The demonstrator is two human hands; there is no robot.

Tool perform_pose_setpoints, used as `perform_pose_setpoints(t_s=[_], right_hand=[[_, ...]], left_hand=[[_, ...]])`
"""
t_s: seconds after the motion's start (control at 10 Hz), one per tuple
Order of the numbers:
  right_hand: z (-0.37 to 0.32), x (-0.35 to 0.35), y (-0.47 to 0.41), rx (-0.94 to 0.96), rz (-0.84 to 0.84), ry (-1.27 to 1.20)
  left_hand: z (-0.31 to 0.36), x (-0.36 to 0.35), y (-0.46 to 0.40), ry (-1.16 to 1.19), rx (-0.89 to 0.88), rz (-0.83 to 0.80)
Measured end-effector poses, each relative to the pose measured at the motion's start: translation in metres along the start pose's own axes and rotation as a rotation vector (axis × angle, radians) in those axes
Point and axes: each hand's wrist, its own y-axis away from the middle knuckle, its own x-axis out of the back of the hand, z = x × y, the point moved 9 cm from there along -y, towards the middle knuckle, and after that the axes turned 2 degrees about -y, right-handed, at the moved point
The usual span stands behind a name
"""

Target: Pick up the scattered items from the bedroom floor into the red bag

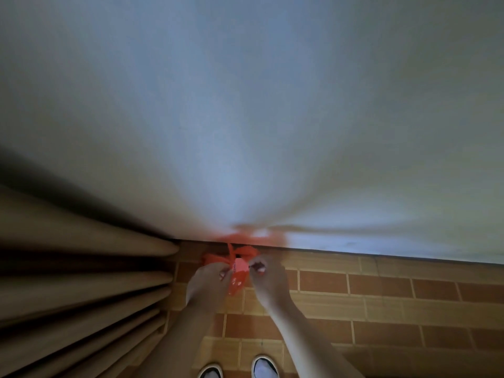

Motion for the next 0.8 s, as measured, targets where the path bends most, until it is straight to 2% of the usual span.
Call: perform_pose_setpoints(t_s=[0.2, 0.3, 0.4, 0.6, 0.8], right_hand=[[-0.006, -0.024, 0.002, -0.017, -0.288, 0.102], [-0.002, -0.016, 0.01, -0.032, -0.292, 0.164], [-0.007, 0.007, 0.021, -0.013, -0.227, 0.204], [-0.026, 0.038, 0.051, -0.016, -0.226, 0.131], [-0.074, 0.072, 0.073, 0.041, -0.167, 0.097]], left_hand=[[0.011, -0.035, 0.001, 0.176, -0.076, -0.218], [0.01, -0.033, 0.015, 0.14, -0.105, -0.247], [0.004, -0.021, 0.029, 0.152, -0.08, -0.207], [0.009, 0.021, 0.062, 0.139, -0.055, -0.113], [0.031, 0.081, 0.087, 0.133, -0.074, 0.034]])
